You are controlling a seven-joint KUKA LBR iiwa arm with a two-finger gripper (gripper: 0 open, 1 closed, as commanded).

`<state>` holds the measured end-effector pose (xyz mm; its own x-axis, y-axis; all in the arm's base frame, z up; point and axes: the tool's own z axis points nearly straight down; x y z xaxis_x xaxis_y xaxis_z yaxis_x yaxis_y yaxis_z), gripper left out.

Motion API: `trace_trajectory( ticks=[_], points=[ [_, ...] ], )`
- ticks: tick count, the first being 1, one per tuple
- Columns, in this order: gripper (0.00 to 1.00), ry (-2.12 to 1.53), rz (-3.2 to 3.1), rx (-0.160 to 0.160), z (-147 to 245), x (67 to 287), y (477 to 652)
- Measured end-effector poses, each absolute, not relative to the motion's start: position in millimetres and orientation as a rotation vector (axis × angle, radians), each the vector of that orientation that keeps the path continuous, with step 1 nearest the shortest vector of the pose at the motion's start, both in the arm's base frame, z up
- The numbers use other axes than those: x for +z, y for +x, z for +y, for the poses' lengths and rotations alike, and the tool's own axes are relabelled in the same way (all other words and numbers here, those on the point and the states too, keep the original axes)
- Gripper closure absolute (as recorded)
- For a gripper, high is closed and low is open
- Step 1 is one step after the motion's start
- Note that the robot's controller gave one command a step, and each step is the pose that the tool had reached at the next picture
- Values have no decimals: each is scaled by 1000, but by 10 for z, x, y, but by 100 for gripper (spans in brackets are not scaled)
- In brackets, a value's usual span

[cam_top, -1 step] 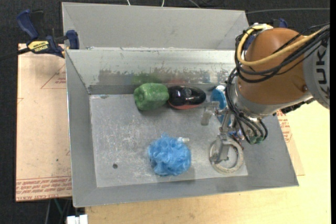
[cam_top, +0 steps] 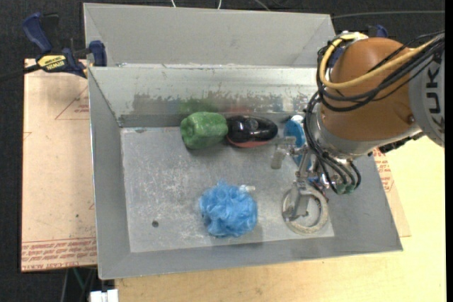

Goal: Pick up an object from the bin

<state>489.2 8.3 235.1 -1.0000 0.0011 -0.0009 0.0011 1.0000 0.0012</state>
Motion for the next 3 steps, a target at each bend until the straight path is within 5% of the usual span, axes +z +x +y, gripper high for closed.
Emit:
trace_trajectory(
  ticks=[1,2,3],
  points=[
    [0,-194,3132,3,262,1528,4923],
    [0,-14,3132,3,143,1538,4875],
    [0,-72,3129,7,522,807,4859]
  ],
)
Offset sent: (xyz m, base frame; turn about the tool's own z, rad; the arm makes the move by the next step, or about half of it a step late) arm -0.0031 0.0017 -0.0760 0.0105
